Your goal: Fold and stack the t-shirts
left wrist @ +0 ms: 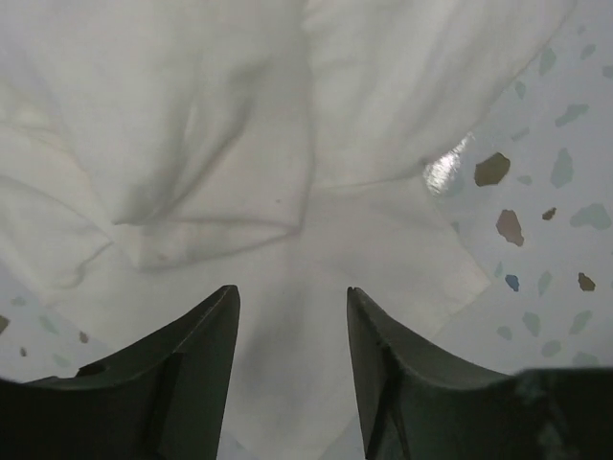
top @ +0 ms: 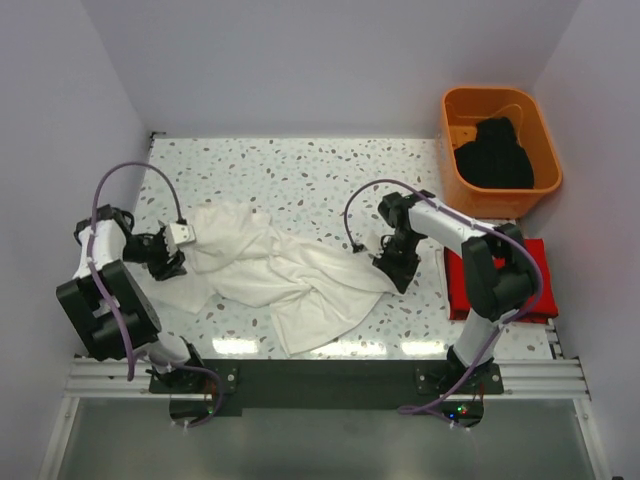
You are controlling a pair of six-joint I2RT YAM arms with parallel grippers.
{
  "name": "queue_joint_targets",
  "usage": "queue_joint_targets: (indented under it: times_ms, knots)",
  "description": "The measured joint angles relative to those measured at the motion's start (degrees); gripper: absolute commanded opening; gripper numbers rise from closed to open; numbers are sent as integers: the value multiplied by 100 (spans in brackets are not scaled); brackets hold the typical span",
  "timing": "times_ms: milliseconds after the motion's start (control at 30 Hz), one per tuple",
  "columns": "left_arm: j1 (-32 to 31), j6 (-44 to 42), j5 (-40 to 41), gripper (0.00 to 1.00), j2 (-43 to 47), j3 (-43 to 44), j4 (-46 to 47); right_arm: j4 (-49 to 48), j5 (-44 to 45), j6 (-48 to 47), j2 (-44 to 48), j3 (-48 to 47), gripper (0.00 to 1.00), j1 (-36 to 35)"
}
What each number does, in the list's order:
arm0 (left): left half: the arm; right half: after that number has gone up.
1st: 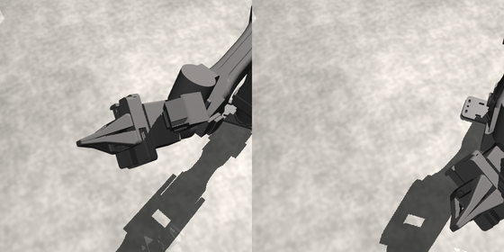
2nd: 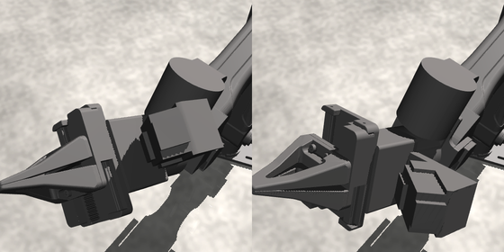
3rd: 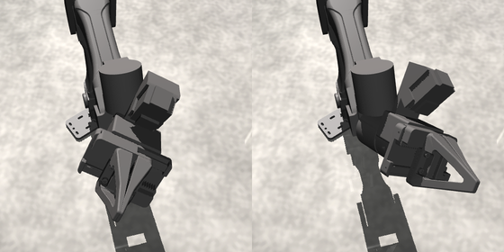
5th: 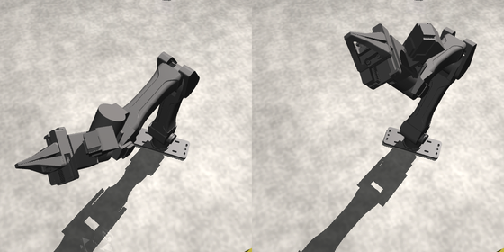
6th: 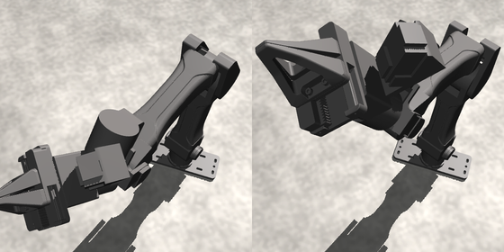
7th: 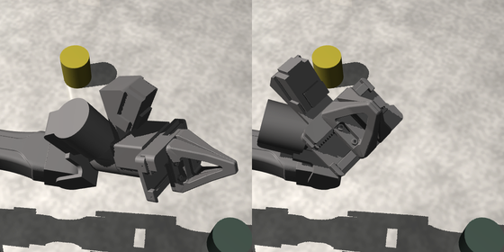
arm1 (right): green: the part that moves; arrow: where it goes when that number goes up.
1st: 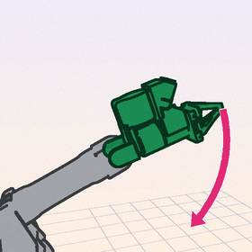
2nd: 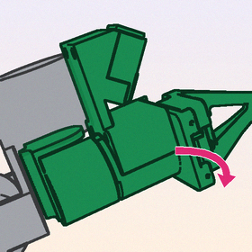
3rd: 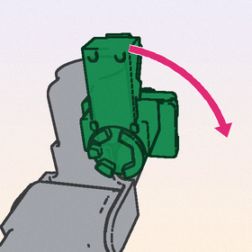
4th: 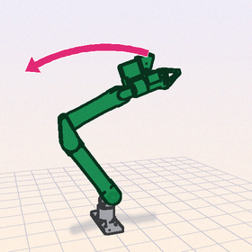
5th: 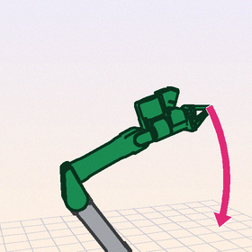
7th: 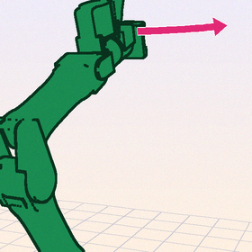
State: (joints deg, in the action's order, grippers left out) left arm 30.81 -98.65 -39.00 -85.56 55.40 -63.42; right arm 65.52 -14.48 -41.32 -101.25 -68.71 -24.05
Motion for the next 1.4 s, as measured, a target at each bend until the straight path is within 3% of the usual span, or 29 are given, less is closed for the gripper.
queue_joint_targets:
  times_ms: [67, 200, 333, 500, 633, 967, 1400]
  knots:
    - [-133, 468, -284, 57, -136, 466, 94, 4, -2, -11, -118, -63, 0, 0]
    - [-863, 2463, -372, 57, -658, 1449, 1027, -20, 0, -15, -352, -216, 0, 0]
    - [-1554, 4378, -216, 49, -1663, 2555, 1672, -15, -2, -15, -448, -393, 0, 0]
    - [-1775, 6166, -4, 52, -3270, 4094, 1834, -22, -2, -2, -457, -533, 0, 0]
    - [-1777, 7132, 96, 54, -4022, 4509, 1858, -22, -2, 17, -501, -597, 0, 0]
    - [-2006, 7945, 221, 49, -4465, 5053, 1939, -17, 2, 20, -553, -601, 0, 9]
    - [-2269, 7849, 809, 51, -4892, 5495, 1923, 20, 9, 20, -638, -719, 0, 31]
